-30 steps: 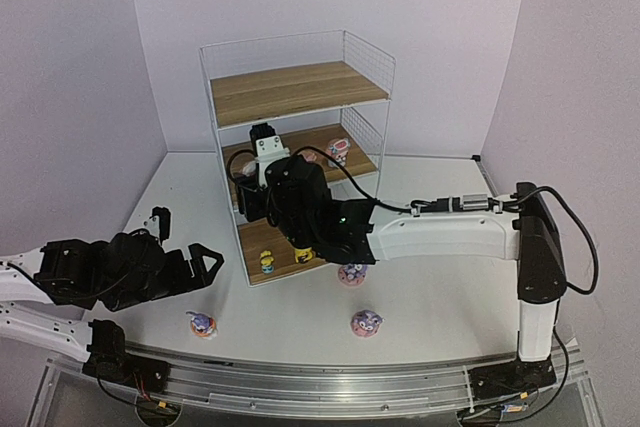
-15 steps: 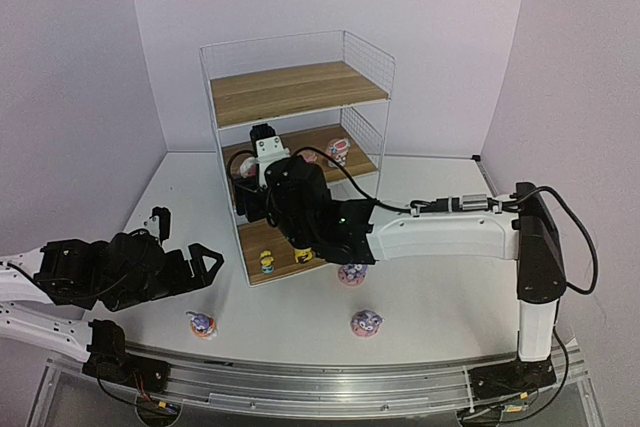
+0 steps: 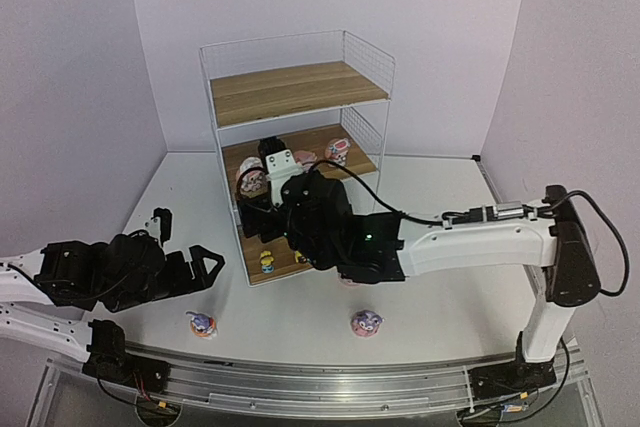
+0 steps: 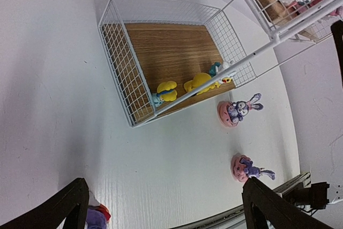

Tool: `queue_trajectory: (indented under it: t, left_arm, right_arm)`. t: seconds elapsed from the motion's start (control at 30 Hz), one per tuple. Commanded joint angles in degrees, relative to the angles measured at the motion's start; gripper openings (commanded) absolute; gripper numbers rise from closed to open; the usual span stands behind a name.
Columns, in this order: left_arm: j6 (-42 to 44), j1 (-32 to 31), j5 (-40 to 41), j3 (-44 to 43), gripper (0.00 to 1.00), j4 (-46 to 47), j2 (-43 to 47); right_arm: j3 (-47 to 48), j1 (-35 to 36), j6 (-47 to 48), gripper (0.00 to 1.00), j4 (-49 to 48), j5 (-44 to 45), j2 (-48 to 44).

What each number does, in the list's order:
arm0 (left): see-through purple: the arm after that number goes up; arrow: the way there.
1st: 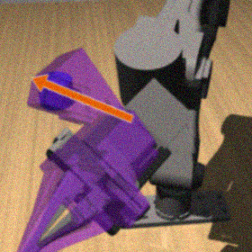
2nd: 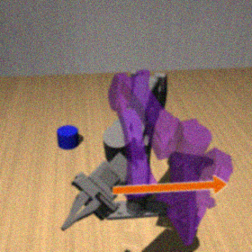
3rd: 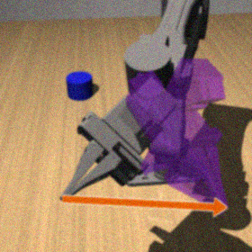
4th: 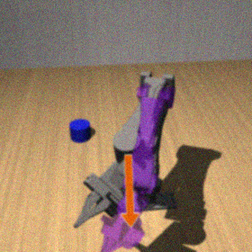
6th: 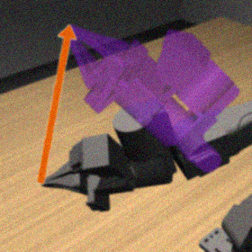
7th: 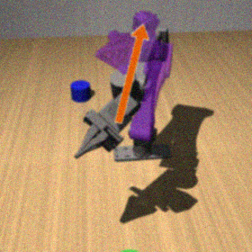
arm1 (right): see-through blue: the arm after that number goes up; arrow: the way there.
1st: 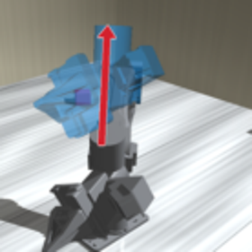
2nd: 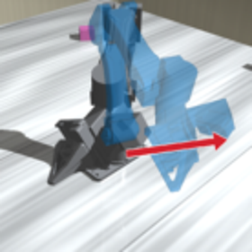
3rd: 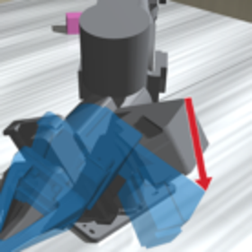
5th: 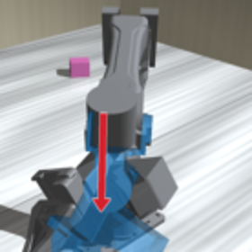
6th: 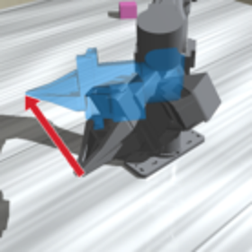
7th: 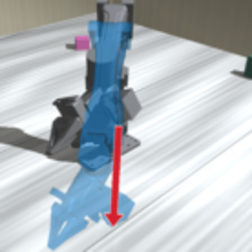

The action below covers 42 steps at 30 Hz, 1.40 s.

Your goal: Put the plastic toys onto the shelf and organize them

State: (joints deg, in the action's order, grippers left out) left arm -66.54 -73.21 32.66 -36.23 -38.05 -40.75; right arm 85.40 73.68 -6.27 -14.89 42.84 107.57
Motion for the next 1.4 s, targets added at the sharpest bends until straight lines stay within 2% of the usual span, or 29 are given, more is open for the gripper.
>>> queue_trajectory:
  t: [0.0, 0.17, 0.23, 0.37, 0.53, 0.67, 0.8, 0.97, 1.2, 1.37]
  left_arm:
    - [2.7, -0.2, -1.1, 0.2, 1.00, 3.5, 2.3]
    - [6.4, -0.2, -3.6, 0.7, 1.00, 7.2, 2.1]
    - [9.6, -0.1, -5.8, 1.3, 1.00, 10.2, 1.6]
    - [14.5, -0.2, -10.8, 2.5, 1.00, 15.6, 0.1]
    - [20.3, -0.2, -17.5, 5.1, 1.00, 23.7, -2.3]
    - [23.7, -0.2, -22.4, 6.4, 1.00, 29.1, -4.5]
    - [26.1, -0.1, -24.9, 6.7, 1.00, 33.3, -6.9]
    - [26.8, -0.1, -26.2, 7.5, 1.00, 36.1, -8.2]
    - [26.8, -0.1, -27.0, 8.8, 1.00, 37.5, -7.9]
    - [26.4, -0.1, -26.5, 9.3, 1.00, 37.3, -7.6]
  right_arm:
    - [-5.6, 1.0, -5.9, 0.92, 3.4, -1.0, -11.1]
    - [-14.0, 1.0, -14.0, 0.95, 15.3, -10.9, -22.2]
    - [-17.2, 1.0, -17.3, 0.97, 22.8, -14.2, -26.8]
    - [-21.4, 1.0, -26.9, 0.98, 39.6, -15.3, -33.0]
    - [-30.0, 0.4, -36.7, 0.97, 49.9, -17.1, -39.6]
    - [-34.8, -2.2, -39.9, 0.97, 50.2, -19.7, -40.2]
    - [-35.0, -7.0, -39.4, 0.94, 49.4, -24.7, -32.9]
    - [-35.2, -7.7, -34.7, 0.92, 42.4, -29.8, -26.6]
    - [-37.1, -9.2, -32.3, 0.74, 33.1, -31.8, -19.1]
    - [-37.2, -9.4, -32.3, 0.72, 31.9, -31.5, -17.8]
